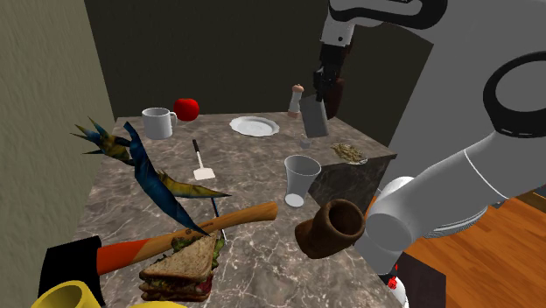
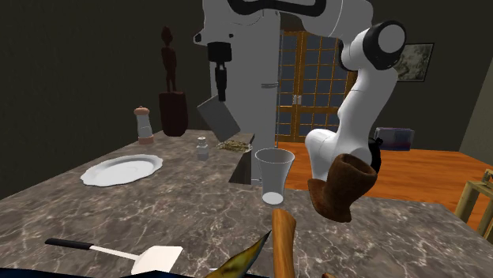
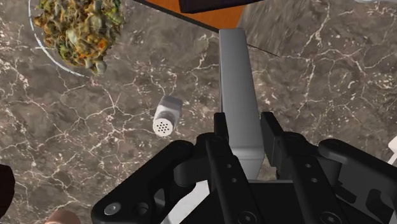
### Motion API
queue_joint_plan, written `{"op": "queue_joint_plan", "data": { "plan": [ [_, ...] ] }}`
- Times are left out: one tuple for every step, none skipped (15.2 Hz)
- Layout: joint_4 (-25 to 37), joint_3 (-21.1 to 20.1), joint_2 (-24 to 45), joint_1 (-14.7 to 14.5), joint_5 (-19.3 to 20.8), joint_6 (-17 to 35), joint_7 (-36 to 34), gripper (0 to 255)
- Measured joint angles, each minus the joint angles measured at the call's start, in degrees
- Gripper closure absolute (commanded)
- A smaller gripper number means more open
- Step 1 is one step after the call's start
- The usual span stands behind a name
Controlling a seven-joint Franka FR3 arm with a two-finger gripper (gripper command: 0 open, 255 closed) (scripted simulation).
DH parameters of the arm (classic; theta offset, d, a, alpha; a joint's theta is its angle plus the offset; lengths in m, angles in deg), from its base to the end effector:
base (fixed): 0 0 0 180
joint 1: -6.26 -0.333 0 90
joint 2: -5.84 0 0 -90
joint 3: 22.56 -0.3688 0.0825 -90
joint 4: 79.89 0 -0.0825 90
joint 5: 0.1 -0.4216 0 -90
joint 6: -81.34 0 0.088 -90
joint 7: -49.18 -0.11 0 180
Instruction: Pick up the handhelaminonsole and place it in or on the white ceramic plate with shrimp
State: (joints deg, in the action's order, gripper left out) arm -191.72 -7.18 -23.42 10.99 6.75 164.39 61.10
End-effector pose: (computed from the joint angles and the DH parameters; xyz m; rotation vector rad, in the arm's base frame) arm 0.3541 -0.1839 0.7119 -3.1227 0.1932 0.0074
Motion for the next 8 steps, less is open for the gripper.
{"op": "queue_joint_plan", "data": {
  "plan": [
    [0.3,1.0,-0.1,0.4,0.5,-0.3,1.3,255],
    [0.5,2.0,-0.3,0.8,1.1,-0.7,2.7,255],
    [1.1,3.0,-0.4,1.1,1.6,-1.1,4.1,255],
    [1.3,3.9,-0.7,1.5,2.1,-1.5,5.3,255],
    [2.1,4.7,-0.7,1.8,2.5,-2.1,6.5,255],
    [2.6,5.8,-0.7,2.1,3.1,-2.5,7.9,255],
    [2.8,6.9,-0.7,2.5,3.6,-2.5,9.4,255],
    [3.8,8.1,-0.6,2.8,4.2,-3.1,11.1,255]
  ]
}}
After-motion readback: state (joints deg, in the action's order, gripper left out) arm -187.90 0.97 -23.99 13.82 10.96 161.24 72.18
